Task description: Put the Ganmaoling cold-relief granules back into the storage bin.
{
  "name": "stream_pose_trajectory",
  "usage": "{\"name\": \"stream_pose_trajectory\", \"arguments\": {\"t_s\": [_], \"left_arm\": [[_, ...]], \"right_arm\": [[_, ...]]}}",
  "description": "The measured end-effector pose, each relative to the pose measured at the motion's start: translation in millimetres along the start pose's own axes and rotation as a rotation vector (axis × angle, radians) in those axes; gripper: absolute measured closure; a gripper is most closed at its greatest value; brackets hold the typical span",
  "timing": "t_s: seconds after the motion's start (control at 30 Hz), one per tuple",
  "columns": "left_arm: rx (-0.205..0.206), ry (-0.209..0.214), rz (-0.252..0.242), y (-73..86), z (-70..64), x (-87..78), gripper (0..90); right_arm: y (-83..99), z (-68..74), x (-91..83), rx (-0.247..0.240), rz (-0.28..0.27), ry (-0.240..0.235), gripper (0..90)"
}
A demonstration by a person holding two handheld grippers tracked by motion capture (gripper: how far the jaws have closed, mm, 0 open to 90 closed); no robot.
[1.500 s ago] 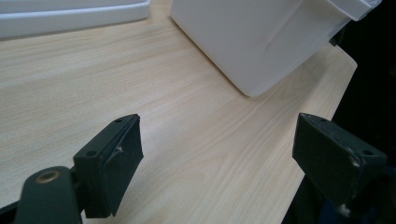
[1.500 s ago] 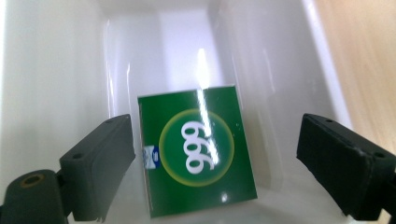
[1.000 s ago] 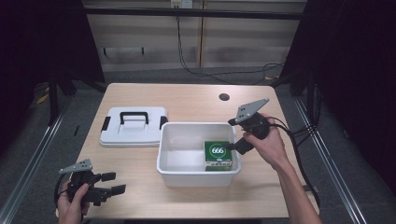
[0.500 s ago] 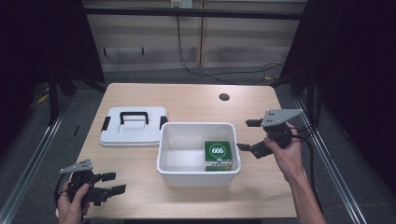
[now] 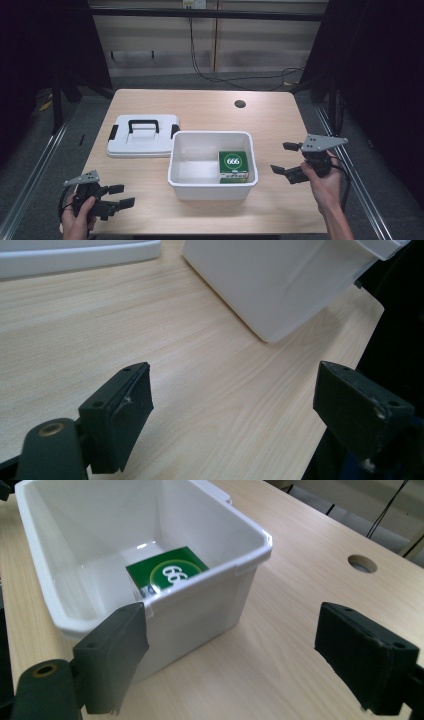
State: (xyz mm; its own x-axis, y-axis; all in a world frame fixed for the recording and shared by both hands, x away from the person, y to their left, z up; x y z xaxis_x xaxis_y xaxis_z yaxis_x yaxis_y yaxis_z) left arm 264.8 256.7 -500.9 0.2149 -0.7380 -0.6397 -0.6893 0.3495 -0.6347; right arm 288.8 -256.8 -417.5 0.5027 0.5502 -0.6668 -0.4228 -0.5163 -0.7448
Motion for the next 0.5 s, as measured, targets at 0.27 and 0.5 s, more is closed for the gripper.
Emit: {"name": "stream_pose_trajectory", "arguments": {"t_s": [0.27, 0.5], "left_arm": [[0.001, -0.002, -0.001, 0.1, -0.6, 0.1, 16.0], [0.000, -0.001, -0.002, 0.1, -0.7, 0.6, 16.0]], "right_arm": [[31.5, 2.6, -0.8, 0.051, -0.011, -0.015, 14.3], [60.0, 0.4, -2.8, 0.112, -0.034, 0.034, 13.5]]}}
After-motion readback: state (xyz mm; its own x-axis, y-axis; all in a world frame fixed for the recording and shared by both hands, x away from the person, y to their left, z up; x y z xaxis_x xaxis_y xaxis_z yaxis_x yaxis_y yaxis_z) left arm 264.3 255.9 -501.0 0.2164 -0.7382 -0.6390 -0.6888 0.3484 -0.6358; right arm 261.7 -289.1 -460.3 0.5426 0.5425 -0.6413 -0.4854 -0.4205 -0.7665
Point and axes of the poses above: each handheld gripper's, and its own axes: x roughly forward along the jaws, y roughly out of its underside, z roughly to its left, the point moved 6 cm from there along x, roughly forward along the jaws, and after that the axes turned 9 degrees about z, right-handed, at the moved point
